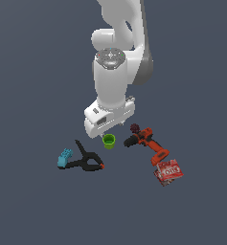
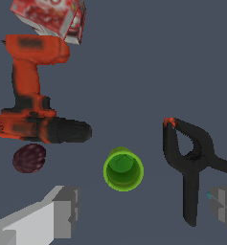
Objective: Pick up a designated object from a clutter of objects.
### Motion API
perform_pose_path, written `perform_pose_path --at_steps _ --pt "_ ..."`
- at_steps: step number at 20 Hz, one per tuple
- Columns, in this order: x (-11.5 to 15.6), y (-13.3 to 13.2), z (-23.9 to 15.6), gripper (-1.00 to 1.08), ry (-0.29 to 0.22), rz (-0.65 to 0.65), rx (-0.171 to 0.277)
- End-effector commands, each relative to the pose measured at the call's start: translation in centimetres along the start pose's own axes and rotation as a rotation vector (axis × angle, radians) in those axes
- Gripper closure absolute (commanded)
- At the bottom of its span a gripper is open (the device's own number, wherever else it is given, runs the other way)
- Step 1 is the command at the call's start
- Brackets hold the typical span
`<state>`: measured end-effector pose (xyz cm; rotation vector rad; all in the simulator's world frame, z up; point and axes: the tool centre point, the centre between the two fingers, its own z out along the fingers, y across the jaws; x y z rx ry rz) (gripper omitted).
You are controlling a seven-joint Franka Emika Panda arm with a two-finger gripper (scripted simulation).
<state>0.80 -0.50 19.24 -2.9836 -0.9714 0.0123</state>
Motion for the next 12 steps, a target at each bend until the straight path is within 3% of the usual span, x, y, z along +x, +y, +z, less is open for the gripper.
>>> perform_pose_path --at_steps 1,12 --pt "-0.3 0.1 1.1 -0.92 0.0 -0.066 -0.002" --pt "-1.6 0.1 5.9 -0.92 0.0 -0.348 -0.006"
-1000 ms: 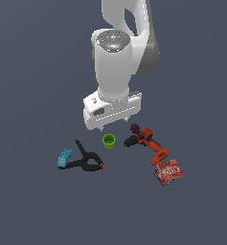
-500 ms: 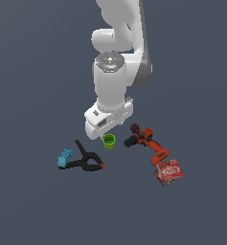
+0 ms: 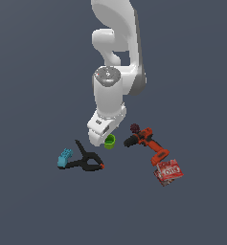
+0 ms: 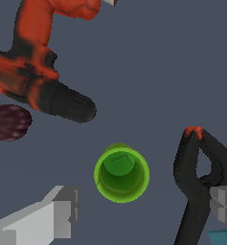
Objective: Pick up a designated object from a clutter of objects.
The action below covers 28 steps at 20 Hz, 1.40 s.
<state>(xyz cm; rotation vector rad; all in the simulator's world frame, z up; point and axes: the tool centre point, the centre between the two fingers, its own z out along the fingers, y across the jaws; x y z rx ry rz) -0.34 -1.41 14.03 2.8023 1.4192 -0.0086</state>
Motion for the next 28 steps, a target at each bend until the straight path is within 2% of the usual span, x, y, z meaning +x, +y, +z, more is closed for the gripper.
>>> perform_pose_path --at_steps 1,13,28 --pt "-0.3 -0.2 1.1 -0.92 0.001 -0.066 -0.001" --pt "-1.3 -0.9 4.3 -0.92 0.004 -0.272 -0.003" --pt "-1.5 -1.0 6.2 -0.92 0.005 -0.302 -0.002"
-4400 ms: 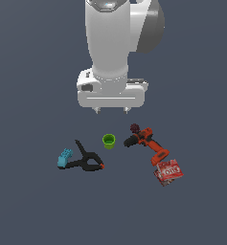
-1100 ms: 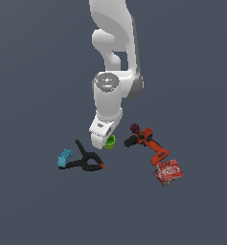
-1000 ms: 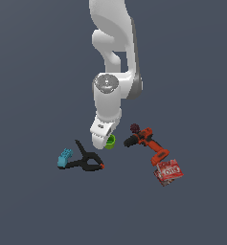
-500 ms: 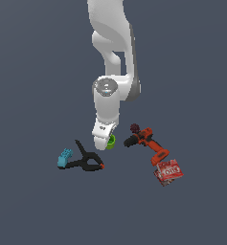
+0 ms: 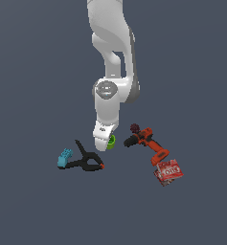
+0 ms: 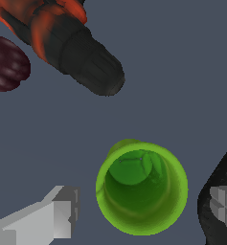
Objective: Pick up a designated object from a clutter of objects.
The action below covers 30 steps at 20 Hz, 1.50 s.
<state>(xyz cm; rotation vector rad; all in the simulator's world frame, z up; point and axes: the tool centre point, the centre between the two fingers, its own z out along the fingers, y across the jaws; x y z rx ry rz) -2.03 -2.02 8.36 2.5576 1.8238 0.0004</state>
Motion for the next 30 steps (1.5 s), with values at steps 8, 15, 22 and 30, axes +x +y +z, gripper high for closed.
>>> perform_pose_path --at_steps 8,15,22,30 --pt "0.0 -0.1 3.7 -0.92 0.0 -0.003 0.001" --pt "0.0 -0.1 4.1 1.08 0.0 -0.004 0.0" --pt "0.0 -0.1 4.1 1.08 0.0 -0.004 0.0" --pt "0.3 -0.4 3.0 1.08 0.0 -0.003 -0.002"
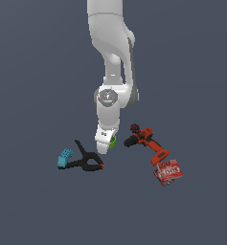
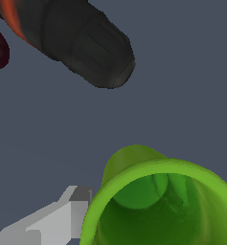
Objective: Pick up a designated object from a clutter of objects.
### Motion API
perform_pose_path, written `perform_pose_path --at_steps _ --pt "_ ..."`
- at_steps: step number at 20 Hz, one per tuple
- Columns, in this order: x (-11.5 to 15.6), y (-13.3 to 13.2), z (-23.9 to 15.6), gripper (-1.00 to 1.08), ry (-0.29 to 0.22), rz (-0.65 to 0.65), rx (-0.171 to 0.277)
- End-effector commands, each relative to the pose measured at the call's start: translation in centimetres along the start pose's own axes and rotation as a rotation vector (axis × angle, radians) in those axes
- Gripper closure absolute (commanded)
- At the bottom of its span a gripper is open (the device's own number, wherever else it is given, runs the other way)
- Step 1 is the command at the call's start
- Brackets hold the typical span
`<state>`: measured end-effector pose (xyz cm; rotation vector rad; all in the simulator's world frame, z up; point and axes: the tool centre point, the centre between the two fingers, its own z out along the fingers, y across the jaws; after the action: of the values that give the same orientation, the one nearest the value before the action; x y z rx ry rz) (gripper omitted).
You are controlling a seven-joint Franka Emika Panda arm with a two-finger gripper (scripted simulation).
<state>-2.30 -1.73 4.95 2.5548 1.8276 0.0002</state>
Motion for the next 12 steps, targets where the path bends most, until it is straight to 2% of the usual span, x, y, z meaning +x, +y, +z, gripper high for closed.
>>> perform_pose_path --at_steps 1,12 --pt "0.3 -0.2 -0.7 1.08 0.0 0.0 -0.002" --pt "2.5 -3.2 -6.9 1.08 -0.001 -0.001 -0.002"
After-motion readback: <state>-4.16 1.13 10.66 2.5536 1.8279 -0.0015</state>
